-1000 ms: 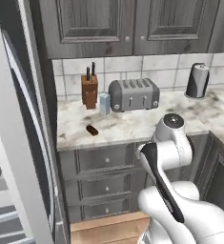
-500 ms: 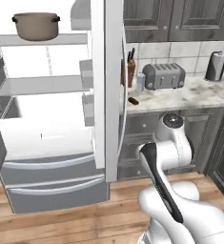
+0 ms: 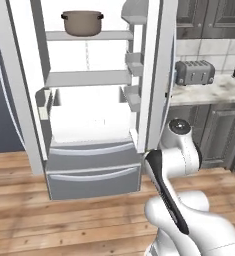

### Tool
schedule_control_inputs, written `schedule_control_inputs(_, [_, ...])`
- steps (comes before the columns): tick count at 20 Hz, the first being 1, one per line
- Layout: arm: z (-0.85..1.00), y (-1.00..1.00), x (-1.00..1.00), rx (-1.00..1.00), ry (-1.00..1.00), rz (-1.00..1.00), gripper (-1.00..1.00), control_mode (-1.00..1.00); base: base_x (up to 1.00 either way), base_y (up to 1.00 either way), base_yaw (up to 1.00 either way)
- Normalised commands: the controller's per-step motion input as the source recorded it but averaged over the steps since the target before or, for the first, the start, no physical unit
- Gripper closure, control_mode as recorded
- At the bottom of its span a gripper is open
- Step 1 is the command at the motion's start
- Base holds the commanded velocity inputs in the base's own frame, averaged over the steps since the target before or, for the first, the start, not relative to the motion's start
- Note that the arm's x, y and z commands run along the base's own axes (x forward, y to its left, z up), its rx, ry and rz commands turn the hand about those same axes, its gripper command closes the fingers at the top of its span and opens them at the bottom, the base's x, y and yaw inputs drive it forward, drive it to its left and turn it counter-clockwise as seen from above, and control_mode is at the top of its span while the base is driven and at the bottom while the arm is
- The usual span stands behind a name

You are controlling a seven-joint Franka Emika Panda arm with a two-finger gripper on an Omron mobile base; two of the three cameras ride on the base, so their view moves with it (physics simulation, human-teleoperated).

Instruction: Place the sweet potato and eggplant inside the fridge drawer. Close the drawer after placing the vegetables.

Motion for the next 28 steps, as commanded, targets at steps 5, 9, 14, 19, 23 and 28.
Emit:
schedule_control_inputs(5, [0.00,0.00,0.00,0.00,0.00,0.00,1.00,1.00,0.98,0.50,0.00])
schedule_control_inputs(9, [0.00,0.00,0.00,0.00,0.00,0.00,1.00,1.00,1.00,0.67,0.00])
schedule_control_inputs(14, [0.00,0.00,0.00,0.00,0.00,0.00,1.00,1.00,1.00,0.34,0.19])
schedule_control_inputs(19, [0.00,0.00,0.00,0.00,0.00,0.00,1.00,1.00,0.98,0.17,0.30])
schedule_control_inputs(23, [0.00,0.00,0.00,0.00,0.00,0.00,1.00,1.00,0.84,0.04,0.28])
schedule_control_inputs(28, [0.00,0.00,0.00,0.00,0.00,0.00,1.00,1.00,0.26,0.33,0.06])
